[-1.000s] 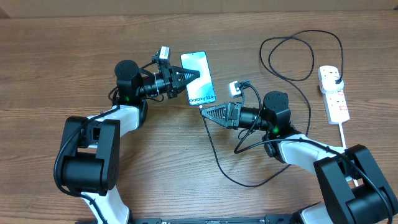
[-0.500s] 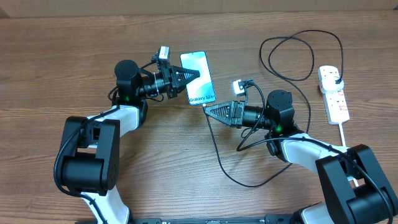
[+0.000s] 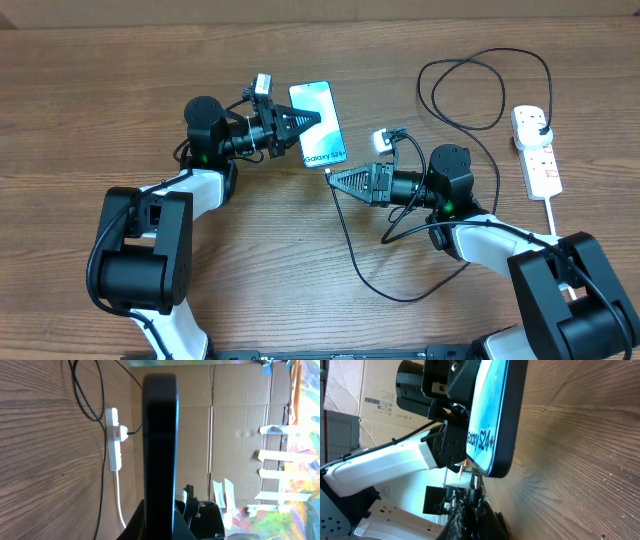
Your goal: Plug charger to phone and switch on socket
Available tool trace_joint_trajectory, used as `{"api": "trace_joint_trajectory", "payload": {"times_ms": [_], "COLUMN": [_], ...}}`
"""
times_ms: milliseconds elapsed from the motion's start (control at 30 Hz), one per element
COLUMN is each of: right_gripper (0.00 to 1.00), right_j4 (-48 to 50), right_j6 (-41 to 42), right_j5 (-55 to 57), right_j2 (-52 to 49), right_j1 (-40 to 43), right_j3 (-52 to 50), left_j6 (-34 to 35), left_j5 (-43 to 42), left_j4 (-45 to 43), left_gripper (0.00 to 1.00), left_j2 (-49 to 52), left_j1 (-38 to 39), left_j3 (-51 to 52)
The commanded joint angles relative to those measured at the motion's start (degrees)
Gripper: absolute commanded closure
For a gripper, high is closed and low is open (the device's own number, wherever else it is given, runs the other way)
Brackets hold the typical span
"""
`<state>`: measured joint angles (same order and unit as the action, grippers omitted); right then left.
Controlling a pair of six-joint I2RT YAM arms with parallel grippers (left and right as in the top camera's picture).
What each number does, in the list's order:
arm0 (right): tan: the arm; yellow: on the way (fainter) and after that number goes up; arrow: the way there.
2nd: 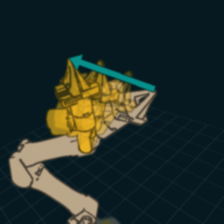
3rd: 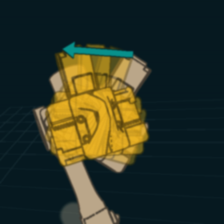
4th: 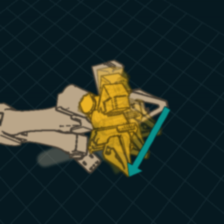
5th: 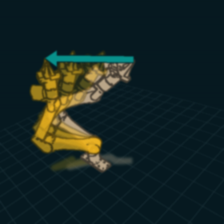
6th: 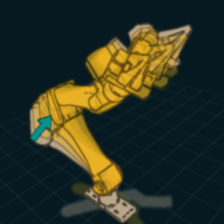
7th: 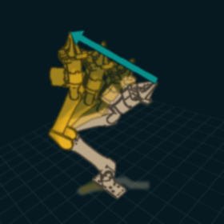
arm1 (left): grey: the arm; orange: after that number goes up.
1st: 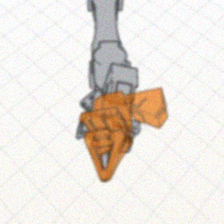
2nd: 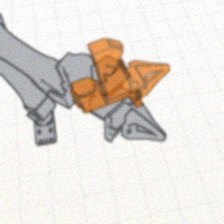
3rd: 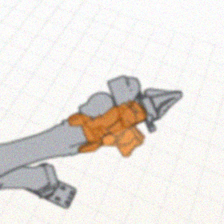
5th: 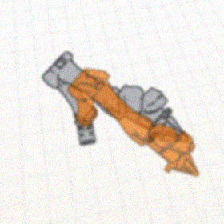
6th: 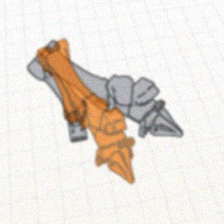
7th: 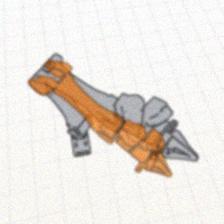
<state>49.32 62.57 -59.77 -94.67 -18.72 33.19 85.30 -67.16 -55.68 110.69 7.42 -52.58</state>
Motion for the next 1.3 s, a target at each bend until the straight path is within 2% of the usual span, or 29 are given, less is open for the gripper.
{"api": "trace_joint_trajectory", "payload": {"times_ms": [0, 1267], "right_gripper": [0.96, 0.96], "right_j4": [0.7, 1.5], "right_j6": [0.5, 1.1], "right_j5": [-1.0, 2.5], "right_j2": [-0.1, -0.1], "right_j1": [0.4, 0.4], "right_j3": [-0.1, -0.1], "left_j6": [-1.5, -2.0], "left_j5": [0.9, 0.7], "left_j4": [-0.5, -0.5], "left_gripper": [0.96, 0.96], "left_j2": [-0.2, -0.2], "left_j1": [0.1, 0.6], "left_j3": [0.2, 0.2]}}
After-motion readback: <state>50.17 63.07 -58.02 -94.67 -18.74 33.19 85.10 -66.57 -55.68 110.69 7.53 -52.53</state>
